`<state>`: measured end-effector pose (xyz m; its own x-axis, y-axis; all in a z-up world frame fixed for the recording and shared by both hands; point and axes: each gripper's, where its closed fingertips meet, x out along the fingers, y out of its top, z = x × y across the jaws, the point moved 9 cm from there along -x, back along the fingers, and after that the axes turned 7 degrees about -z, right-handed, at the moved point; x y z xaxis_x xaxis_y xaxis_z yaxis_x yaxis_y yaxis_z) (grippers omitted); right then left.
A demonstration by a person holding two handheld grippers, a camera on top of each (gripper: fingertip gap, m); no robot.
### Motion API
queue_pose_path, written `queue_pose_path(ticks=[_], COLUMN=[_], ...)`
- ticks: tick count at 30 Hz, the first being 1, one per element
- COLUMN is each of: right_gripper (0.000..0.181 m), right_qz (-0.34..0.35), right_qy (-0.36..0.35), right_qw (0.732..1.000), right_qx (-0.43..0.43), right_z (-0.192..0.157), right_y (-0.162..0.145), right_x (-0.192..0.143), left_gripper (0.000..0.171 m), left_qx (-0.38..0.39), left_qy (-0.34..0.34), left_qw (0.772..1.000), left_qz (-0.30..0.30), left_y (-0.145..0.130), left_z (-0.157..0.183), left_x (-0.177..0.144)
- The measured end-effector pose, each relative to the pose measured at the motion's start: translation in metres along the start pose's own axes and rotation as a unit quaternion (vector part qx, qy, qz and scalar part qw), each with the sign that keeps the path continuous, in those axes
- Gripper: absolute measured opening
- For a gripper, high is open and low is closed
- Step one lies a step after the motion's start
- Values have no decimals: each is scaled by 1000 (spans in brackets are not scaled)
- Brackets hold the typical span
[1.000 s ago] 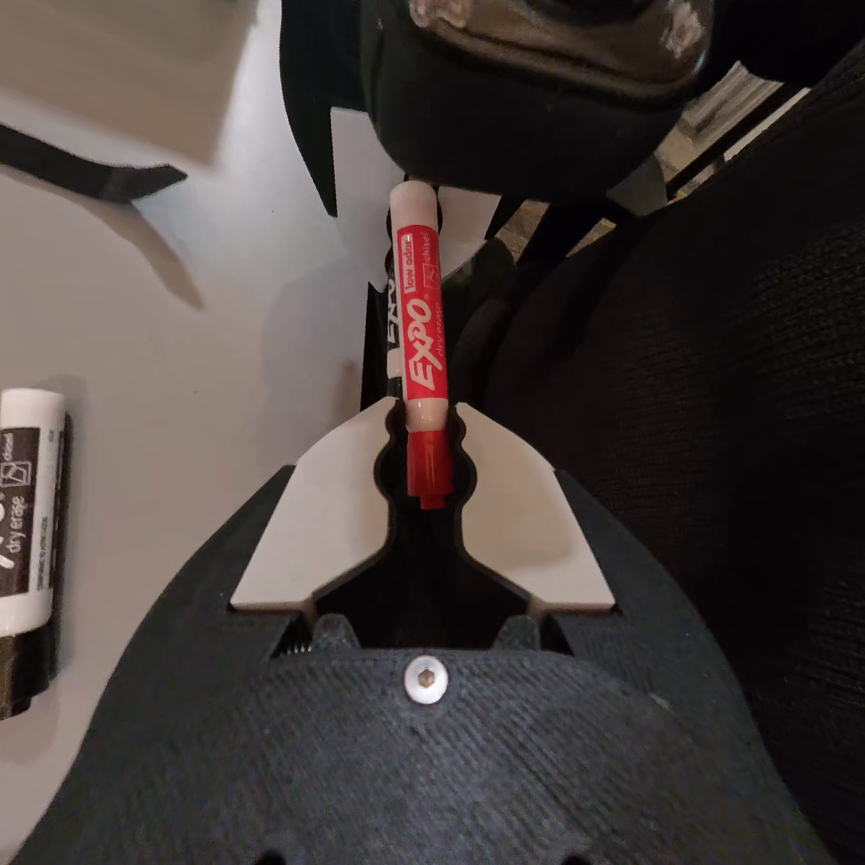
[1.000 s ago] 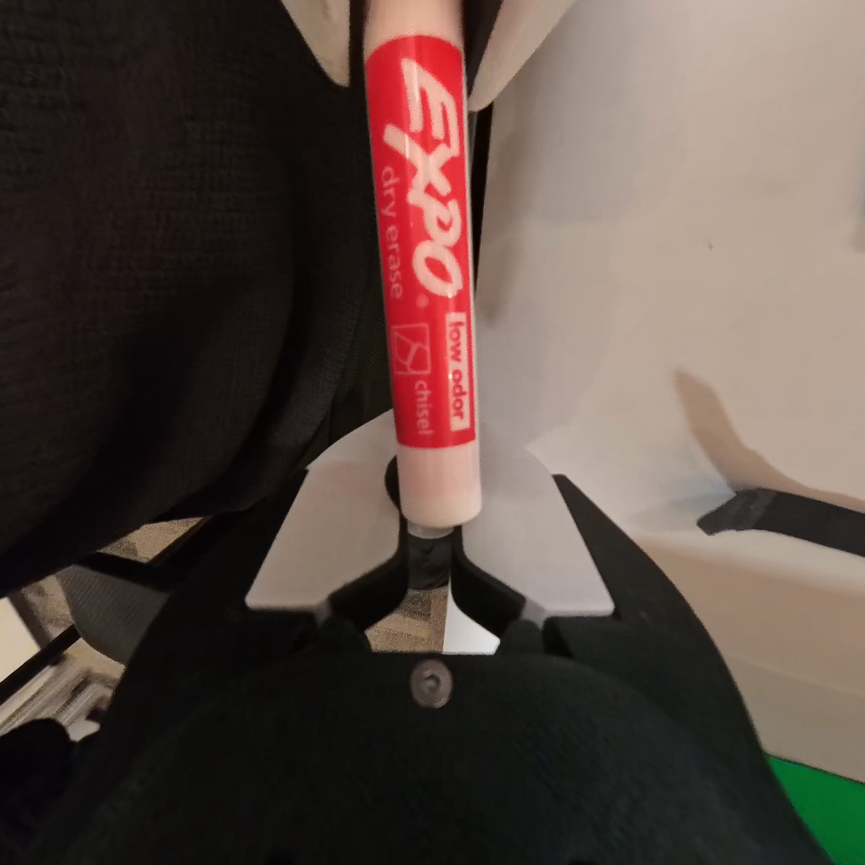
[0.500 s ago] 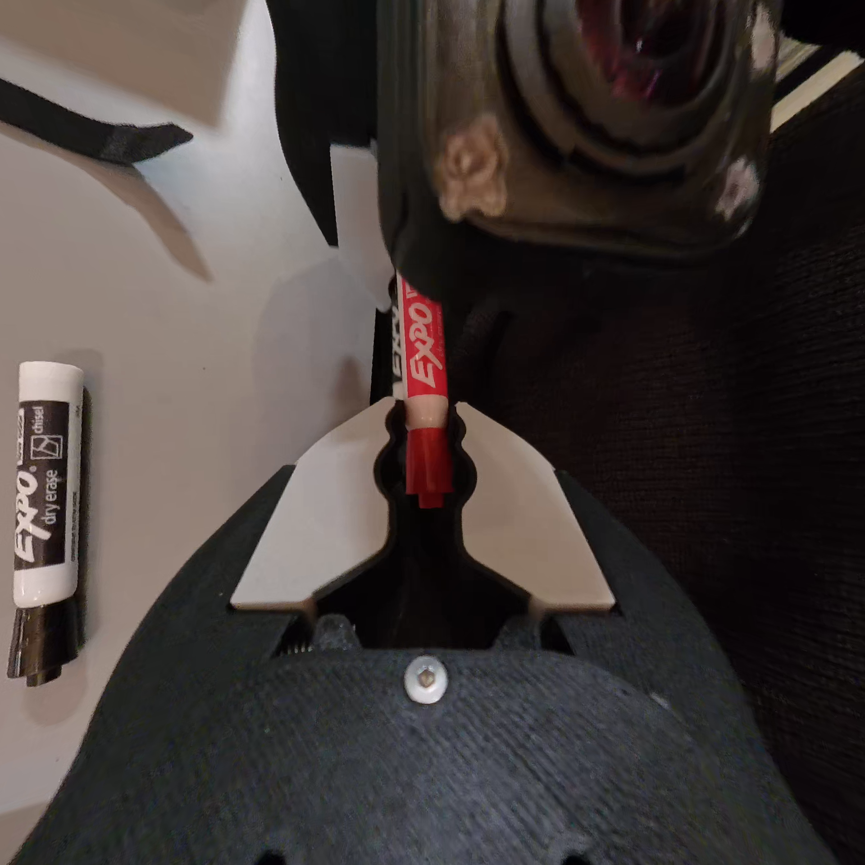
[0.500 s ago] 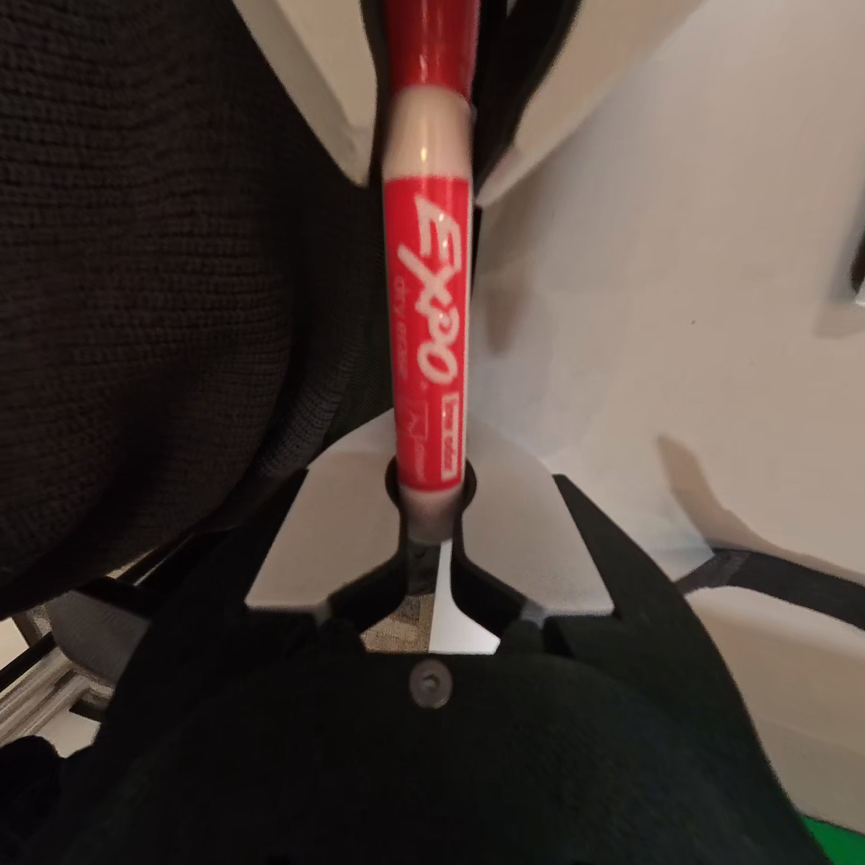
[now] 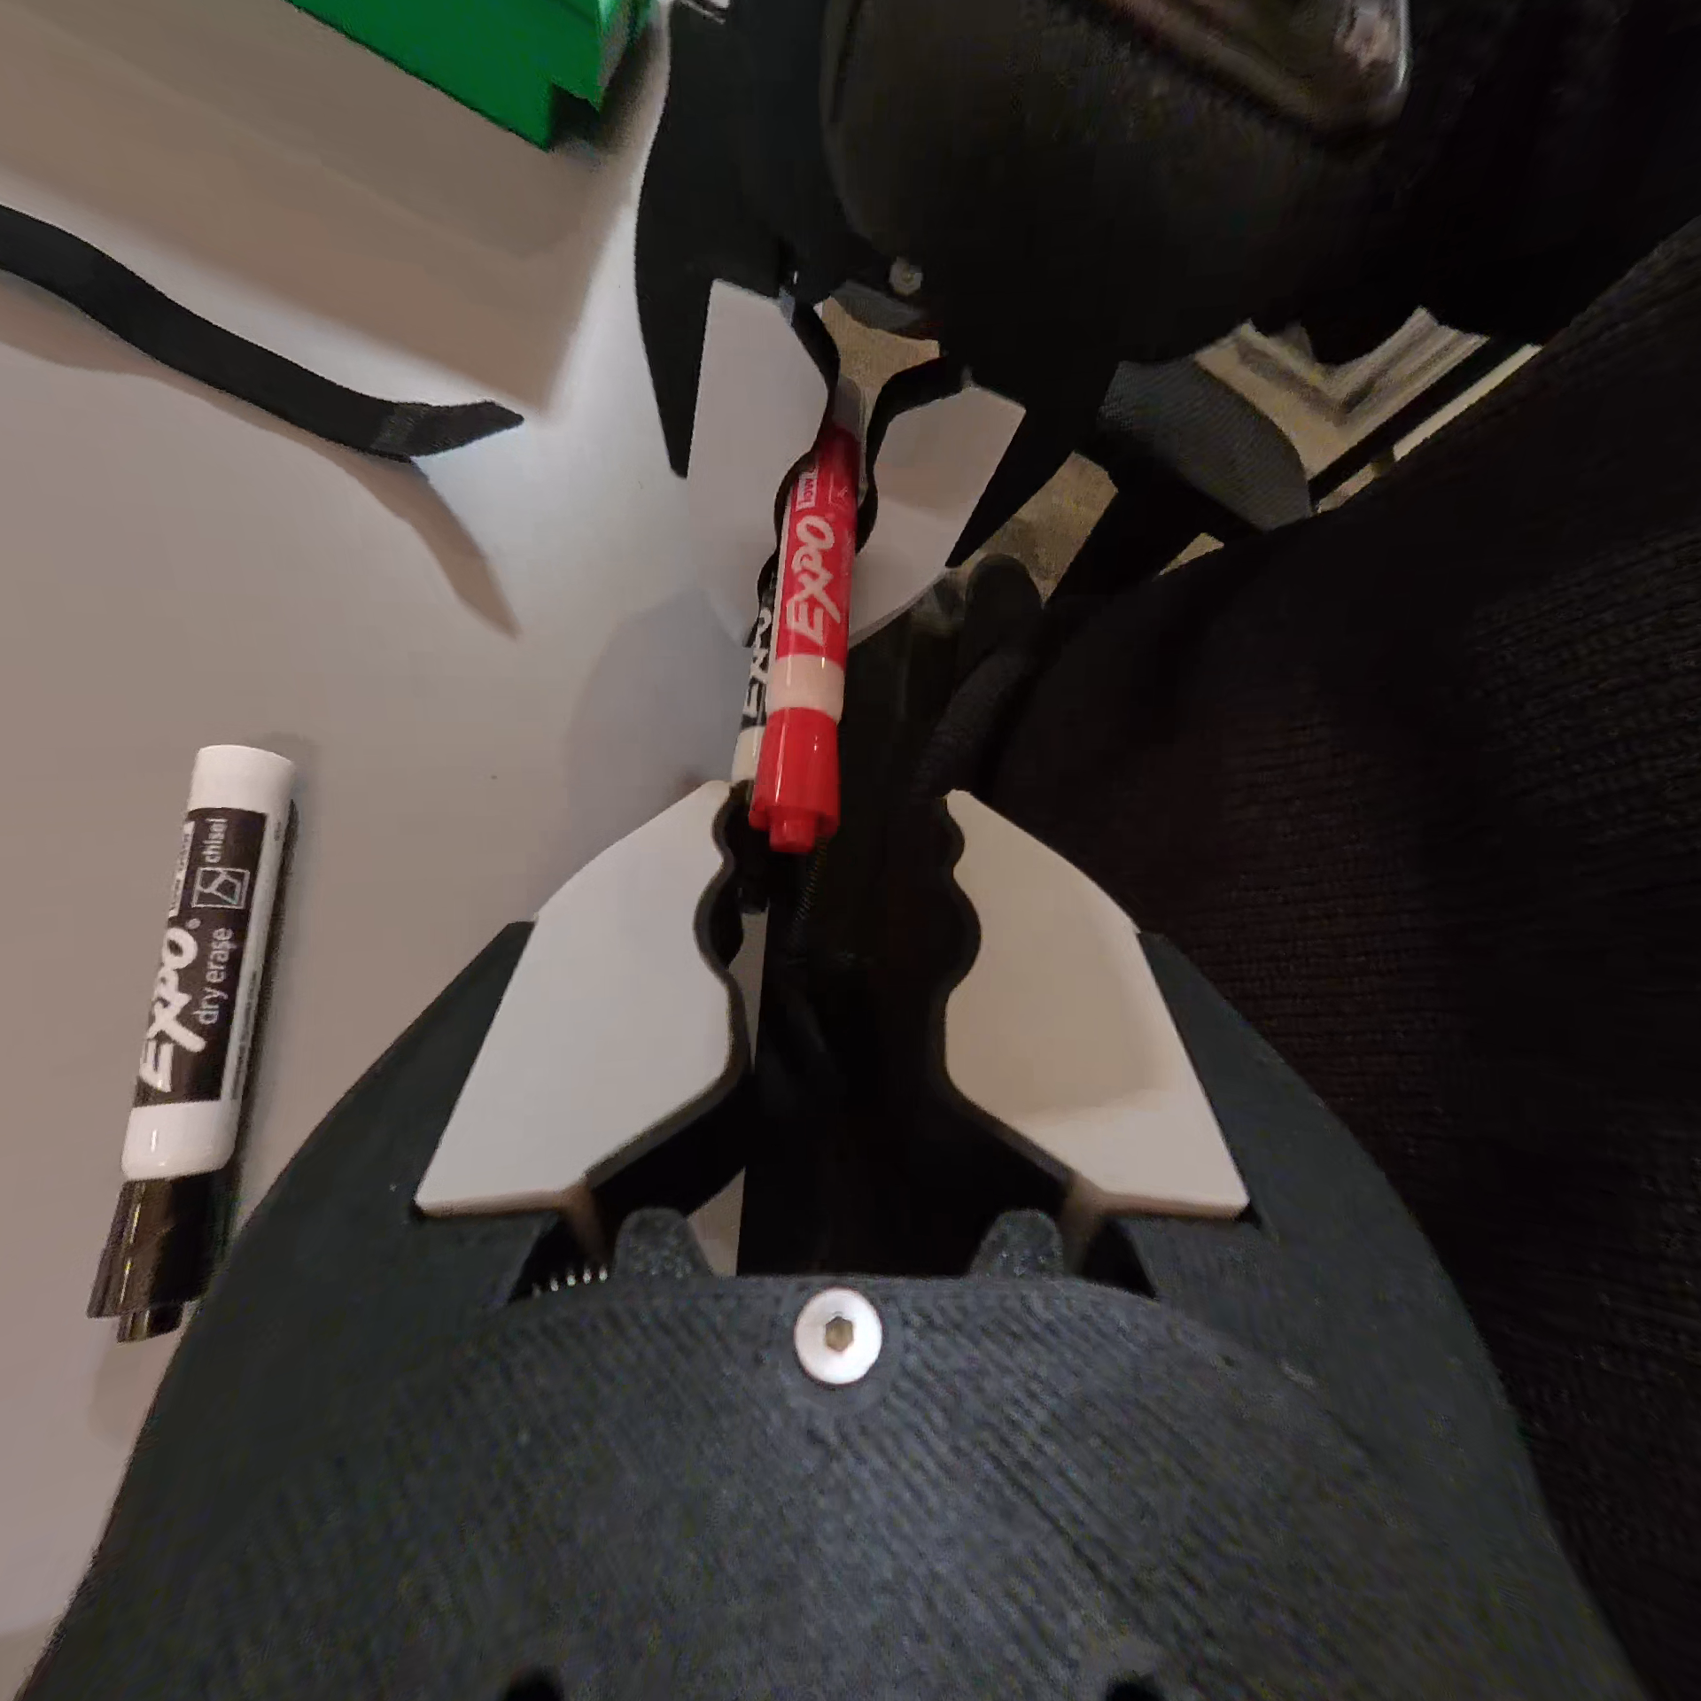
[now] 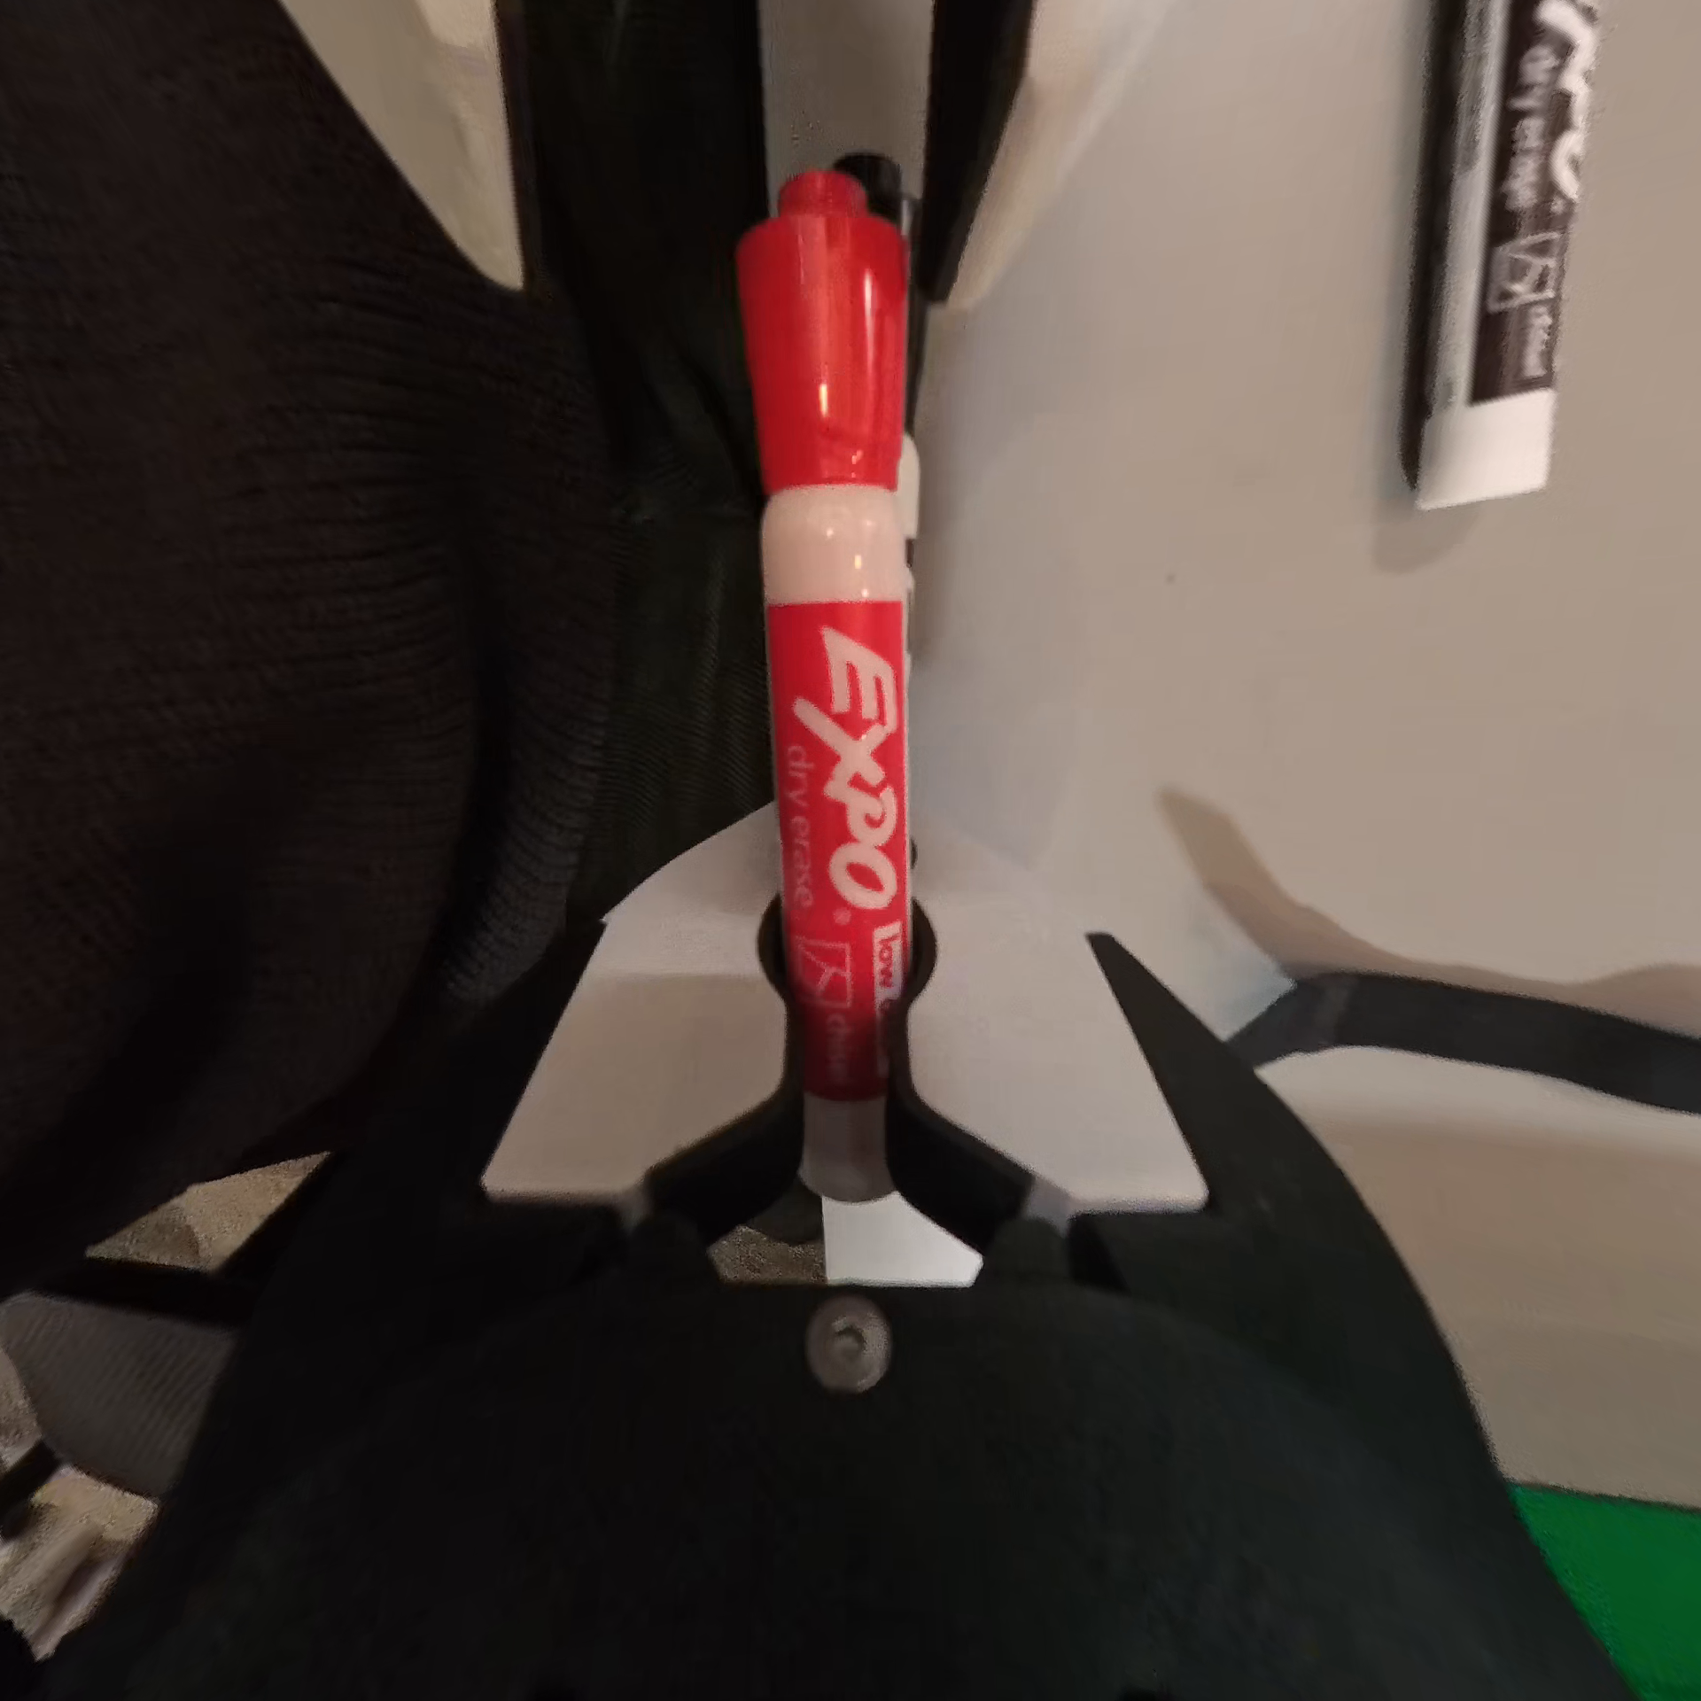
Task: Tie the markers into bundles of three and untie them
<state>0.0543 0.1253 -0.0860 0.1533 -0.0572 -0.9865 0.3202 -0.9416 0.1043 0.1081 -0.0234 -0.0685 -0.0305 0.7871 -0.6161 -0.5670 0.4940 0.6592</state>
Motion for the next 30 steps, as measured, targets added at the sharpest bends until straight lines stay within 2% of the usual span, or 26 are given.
queue_pose_path(ticks=[3,7,11,16,30], right_gripper=[15,15,16,15,15], right_qz=[2,2,-2,2,3], right_qy=[-9,-8,-2,1,1], right_qw=[1000,1000,1000,1000,1000], right_qx=[14,10,0,1,11], right_z=[0,-5,-8,-9,-6], right_y=[-4,-3,-2,-3,-8], right_x=[-2,-1,1,-1,-3], left_gripper=[41,39,22,22,23], left_qx=[0,8,16,-1,-2], left_qy=[-2,14,30,7,11], left_qw=[1000,1000,999,1000,1000], left_qz=[21,2,-24,-13,0], left_y=[0,-3,-6,-6,-6], left_z=[-3,-4,-4,-6,-8], left_x=[4,18,24,19,12])
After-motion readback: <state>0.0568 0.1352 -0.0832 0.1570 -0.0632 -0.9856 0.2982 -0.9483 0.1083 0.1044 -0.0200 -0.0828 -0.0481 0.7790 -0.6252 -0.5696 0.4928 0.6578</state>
